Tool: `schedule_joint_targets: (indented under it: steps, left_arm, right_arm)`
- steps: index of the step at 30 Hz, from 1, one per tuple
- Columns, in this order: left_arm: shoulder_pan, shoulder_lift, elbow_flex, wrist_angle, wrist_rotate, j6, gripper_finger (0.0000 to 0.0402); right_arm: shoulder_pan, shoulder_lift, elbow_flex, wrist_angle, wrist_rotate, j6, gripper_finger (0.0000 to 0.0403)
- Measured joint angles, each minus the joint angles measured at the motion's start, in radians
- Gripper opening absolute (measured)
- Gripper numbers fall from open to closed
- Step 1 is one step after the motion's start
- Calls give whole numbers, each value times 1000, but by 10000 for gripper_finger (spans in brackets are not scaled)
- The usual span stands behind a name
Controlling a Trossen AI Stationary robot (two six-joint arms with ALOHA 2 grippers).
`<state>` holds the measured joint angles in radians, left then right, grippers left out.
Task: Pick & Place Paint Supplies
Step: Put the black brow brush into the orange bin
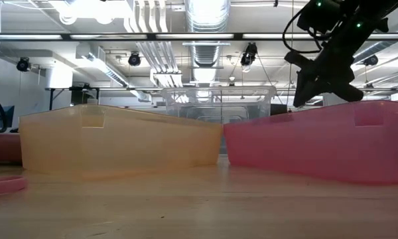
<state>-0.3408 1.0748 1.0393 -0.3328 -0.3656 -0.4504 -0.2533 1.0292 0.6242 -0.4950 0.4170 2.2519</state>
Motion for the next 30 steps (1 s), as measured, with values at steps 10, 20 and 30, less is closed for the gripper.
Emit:
schedule_joint_targets:
  steps: [10,20,30]
  left_arm:
    - [0,0,0,0,-7,-1,120]
    - [-2,0,0,0,-7,-30,120]
    - [-2,0,0,0,-8,-30,121]
  right_arm:
    - [-41,113,-55,140,-52,-39,9]
    - [-41,-43,-217,371,15,-187,9]
    - [-15,-349,-272,1042,-125,-1184,9]
